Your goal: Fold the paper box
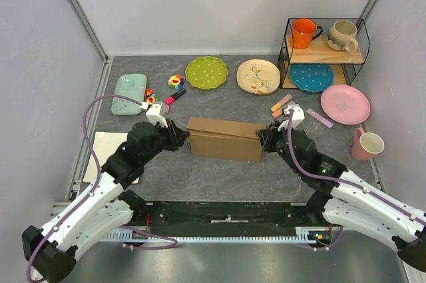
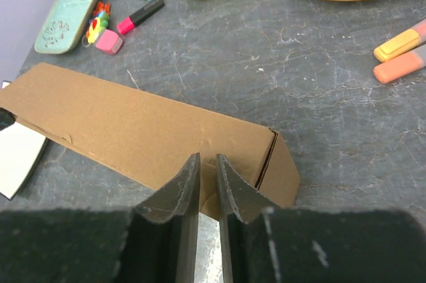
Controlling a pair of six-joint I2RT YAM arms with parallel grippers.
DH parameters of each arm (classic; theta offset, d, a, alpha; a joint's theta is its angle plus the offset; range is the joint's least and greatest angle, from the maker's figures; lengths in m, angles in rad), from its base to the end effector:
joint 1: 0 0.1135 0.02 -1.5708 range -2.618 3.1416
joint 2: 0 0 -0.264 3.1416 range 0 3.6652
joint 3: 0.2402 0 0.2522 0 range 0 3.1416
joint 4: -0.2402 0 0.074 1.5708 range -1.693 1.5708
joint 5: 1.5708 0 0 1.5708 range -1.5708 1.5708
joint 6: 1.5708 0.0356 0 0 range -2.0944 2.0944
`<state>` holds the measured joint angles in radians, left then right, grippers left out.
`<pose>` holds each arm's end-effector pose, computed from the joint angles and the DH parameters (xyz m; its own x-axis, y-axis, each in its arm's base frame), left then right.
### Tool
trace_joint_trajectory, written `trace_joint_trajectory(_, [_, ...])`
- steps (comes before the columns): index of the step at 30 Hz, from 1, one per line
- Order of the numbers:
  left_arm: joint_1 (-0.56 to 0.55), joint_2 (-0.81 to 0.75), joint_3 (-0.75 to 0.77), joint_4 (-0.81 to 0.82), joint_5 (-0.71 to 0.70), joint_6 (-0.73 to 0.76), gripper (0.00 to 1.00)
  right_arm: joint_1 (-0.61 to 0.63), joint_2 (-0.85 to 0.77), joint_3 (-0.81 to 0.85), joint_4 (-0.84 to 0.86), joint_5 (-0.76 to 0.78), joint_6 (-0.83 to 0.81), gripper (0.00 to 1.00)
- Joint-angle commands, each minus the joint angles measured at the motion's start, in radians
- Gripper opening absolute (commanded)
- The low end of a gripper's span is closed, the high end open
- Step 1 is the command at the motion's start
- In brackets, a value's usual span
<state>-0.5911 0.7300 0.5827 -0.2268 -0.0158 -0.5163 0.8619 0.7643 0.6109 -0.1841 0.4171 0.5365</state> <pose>0.1468 -0.0978 0.2729 -0.5329 -0.2368 -0.8124 0.3242 0.8297 -0.4545 0.1289 0.1282 0.2828 -0.4128 0.2365 -0.8796 -0.2724 0.8894 0.3670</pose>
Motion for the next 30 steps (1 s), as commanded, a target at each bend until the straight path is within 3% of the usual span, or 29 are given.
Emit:
trace_joint_trajectory(1, [-0.003, 0.002, 0.057, -0.223, -0.006, 0.090, 0.32, 0.005, 0.003, -0.074, -0.035, 0.009, 0.031, 0.22])
trace_joint_trajectory(9, [-0.003, -0.021, 0.229, -0.321, -0.124, 0.114, 0.32, 0.005, 0.038, -0.068, -0.031, 0.017, 0.033, 0.24])
trace_joint_trajectory(13, [-0.003, -0.079, 0.243, -0.112, -0.090, 0.095, 0.30, 0.003, 0.038, -0.069, -0.029, 0.015, 0.028, 0.24])
trace_joint_trajectory(17, [-0.003, -0.020, 0.241, 0.053, -0.023, 0.064, 0.23, 0.003, 0.033, -0.069, -0.029, 0.011, 0.025, 0.24])
trace_joint_trajectory(22, [-0.003, 0.075, 0.146, 0.173, 0.082, 0.026, 0.18, 0.003, 0.030, -0.088, -0.025, 0.008, 0.031, 0.24])
trace_joint_trajectory(30, [-0.003, 0.169, -0.047, 0.170, 0.106, -0.062, 0.15, 0.003, 0.029, -0.070, -0.018, -0.011, 0.030, 0.24])
